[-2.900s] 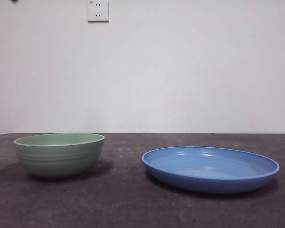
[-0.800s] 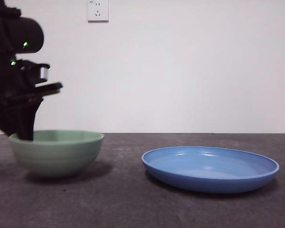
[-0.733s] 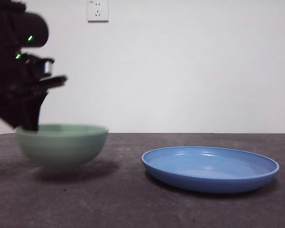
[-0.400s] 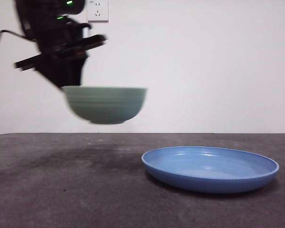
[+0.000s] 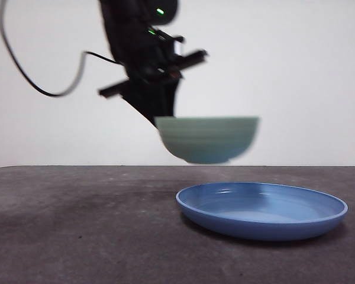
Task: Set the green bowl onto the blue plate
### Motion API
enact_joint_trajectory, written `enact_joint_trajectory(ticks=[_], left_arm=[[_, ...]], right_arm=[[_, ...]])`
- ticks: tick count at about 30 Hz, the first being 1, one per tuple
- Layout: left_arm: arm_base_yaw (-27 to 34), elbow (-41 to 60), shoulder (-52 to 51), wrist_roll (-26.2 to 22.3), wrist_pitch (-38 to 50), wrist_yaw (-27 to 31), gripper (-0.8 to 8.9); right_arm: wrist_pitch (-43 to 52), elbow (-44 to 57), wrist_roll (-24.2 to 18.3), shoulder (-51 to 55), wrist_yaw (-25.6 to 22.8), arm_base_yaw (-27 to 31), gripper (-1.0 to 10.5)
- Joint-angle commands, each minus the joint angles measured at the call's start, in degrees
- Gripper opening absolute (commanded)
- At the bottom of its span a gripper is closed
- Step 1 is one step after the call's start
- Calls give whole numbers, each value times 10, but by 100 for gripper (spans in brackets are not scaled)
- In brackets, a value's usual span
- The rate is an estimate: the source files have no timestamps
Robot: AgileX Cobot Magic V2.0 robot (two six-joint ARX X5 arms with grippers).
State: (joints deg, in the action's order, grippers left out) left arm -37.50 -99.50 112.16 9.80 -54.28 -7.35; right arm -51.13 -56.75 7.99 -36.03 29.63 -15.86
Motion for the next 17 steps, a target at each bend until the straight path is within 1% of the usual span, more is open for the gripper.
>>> enact_joint_trajectory(ticks=[1, 5, 9, 17], left_arm=[[-23, -36, 41, 3, 3, 0, 14], [-47, -60, 82, 3, 10, 0, 14], [-60, -61, 100, 4, 31, 0, 14], [-67, -61, 126, 8, 40, 1, 14]], right_arm=[[5, -10, 5, -2, -1, -3, 599], [5, -10, 5, -2, -1, -3, 599], [5, -10, 6, -2, -1, -3, 599], [5, -10, 6, -2, -1, -3, 599]])
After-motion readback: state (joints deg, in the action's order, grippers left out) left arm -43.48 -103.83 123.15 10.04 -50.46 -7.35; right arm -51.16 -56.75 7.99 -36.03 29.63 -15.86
